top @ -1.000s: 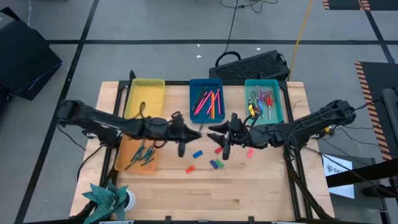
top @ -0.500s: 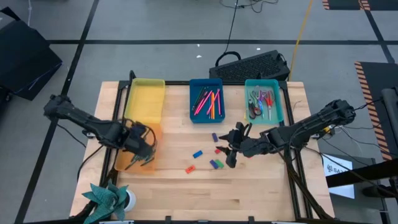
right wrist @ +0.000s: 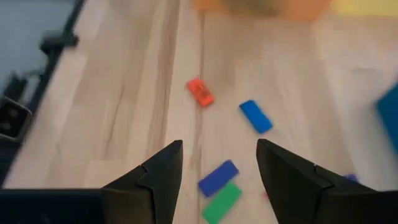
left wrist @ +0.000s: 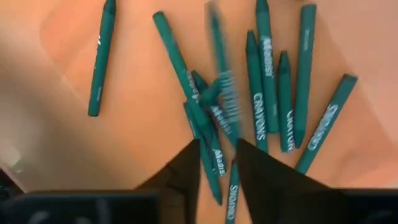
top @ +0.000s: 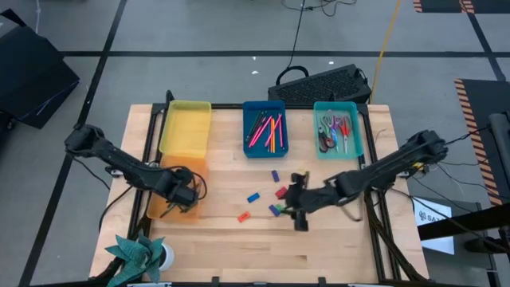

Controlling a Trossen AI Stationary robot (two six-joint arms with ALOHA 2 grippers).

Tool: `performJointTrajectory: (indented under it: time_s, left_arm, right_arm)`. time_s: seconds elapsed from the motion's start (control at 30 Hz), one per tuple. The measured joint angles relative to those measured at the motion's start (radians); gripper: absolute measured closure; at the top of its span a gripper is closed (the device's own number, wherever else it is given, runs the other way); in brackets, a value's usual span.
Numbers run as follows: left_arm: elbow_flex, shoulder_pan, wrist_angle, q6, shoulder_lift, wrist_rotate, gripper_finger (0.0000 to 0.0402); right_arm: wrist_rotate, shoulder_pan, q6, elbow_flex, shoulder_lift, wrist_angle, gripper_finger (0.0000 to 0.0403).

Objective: Sort crayons/erasers/pens/pencils in bins
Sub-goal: Put the blue eraser into the yellow bin

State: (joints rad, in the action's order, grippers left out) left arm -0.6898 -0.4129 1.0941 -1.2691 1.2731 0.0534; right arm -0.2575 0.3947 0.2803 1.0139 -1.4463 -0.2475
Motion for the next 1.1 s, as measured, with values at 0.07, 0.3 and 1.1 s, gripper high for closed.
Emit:
performJointTrajectory:
  time_s: [0.07,0.3,1.1]
  left_arm:
    - [0.000,0.000,0.018,0.014,0.000,-0.021,0.0267]
    - [-0.048,-0.035,0.062,0.002,-0.038,-0.155,0.0168]
    - [-0.158,-0.262,0.053,-0.357,-0.064,-0.063,0.0199]
  right_arm:
    - [0.049,-0.022,-0.044,0.038,-0.077,0.006,0.0206]
    - [0.088,-0.119,-0.282,0.205,-0.345,0.042,0.0206]
    - [0.420,-0.343,-0.596,0.118,-0.581,0.158,0.0262]
